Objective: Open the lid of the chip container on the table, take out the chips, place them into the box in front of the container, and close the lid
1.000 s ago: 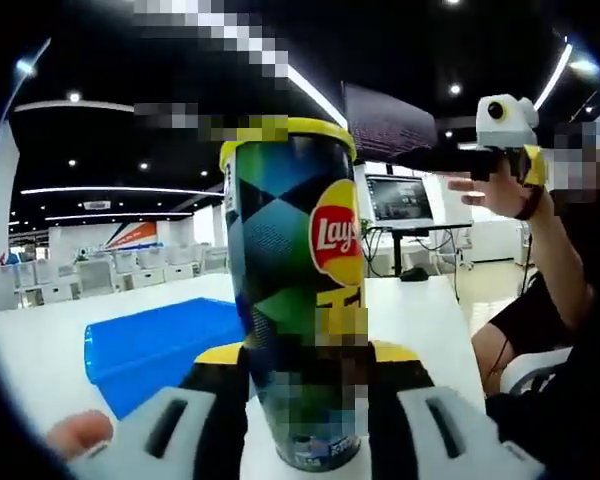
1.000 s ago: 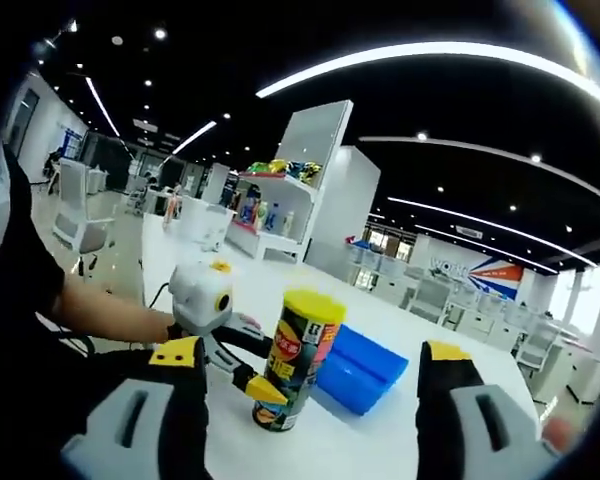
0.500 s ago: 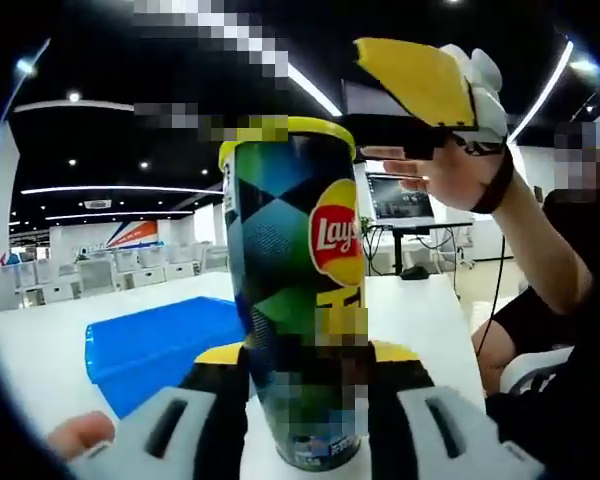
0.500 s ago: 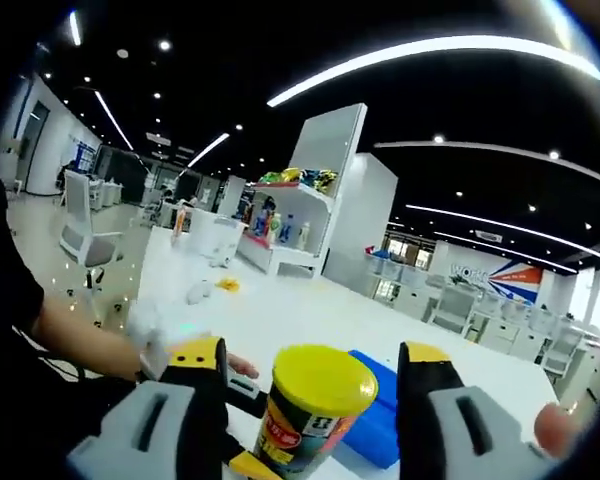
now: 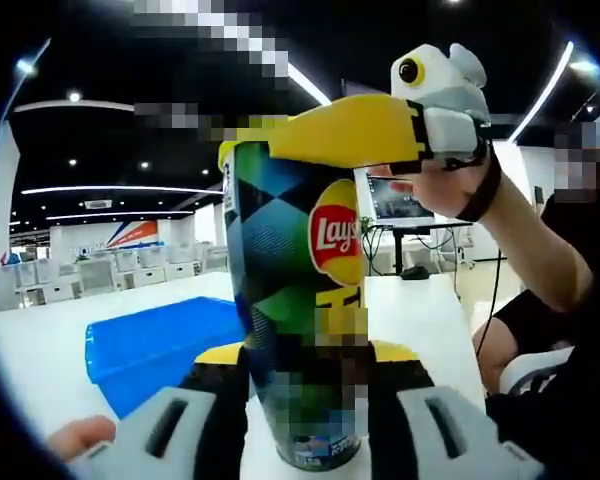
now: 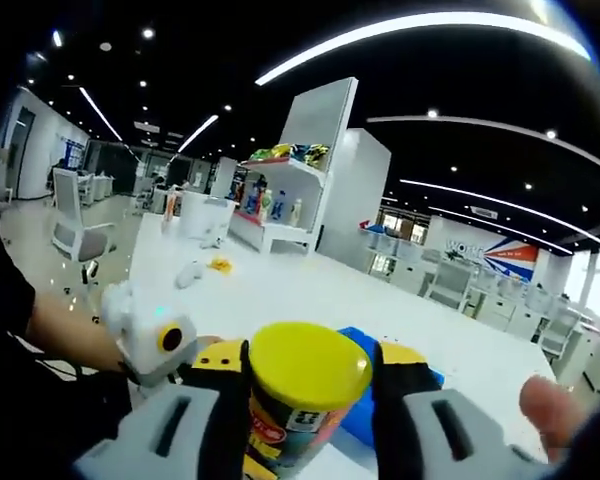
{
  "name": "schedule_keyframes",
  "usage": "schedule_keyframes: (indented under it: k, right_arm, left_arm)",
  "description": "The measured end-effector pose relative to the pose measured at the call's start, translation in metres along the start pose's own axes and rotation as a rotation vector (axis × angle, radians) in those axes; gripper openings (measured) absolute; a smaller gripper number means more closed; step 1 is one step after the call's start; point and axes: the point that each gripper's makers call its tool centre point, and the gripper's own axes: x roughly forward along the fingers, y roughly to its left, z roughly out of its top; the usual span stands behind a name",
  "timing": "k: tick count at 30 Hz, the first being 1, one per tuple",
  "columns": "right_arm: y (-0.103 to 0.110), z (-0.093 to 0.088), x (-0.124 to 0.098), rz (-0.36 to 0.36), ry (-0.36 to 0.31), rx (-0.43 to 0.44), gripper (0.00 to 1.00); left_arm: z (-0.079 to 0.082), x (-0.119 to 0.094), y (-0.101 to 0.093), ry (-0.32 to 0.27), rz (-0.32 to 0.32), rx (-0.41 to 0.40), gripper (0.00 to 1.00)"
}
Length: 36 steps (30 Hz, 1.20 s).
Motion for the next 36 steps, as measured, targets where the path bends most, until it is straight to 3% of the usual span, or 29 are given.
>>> schedule_keyframes:
  k: [10, 12, 36]
  right_arm:
    - [-0.0054, 0.0015, -0.0014, -0.010, -0.040, 0.115, 0.39]
    - [-0.0061, 0.0027, -0.0017, 0.003, -0.041, 0.188, 0.39]
    - [-0.0064, 0.0048, -0.0035, 0.011, -0.082, 0.228, 0.39]
  left_arm:
    - [-0.0008, 0.0004, 0.0000, -0.002, 0.002, 0.009, 0.45]
    - [-0.0009, 0.0004, -0.0001, -0.001, 0.000, 0.010, 0.45]
    - [-0.0014, 0.0001, -0.0002, -0.005, 0.002, 0.009, 0.46]
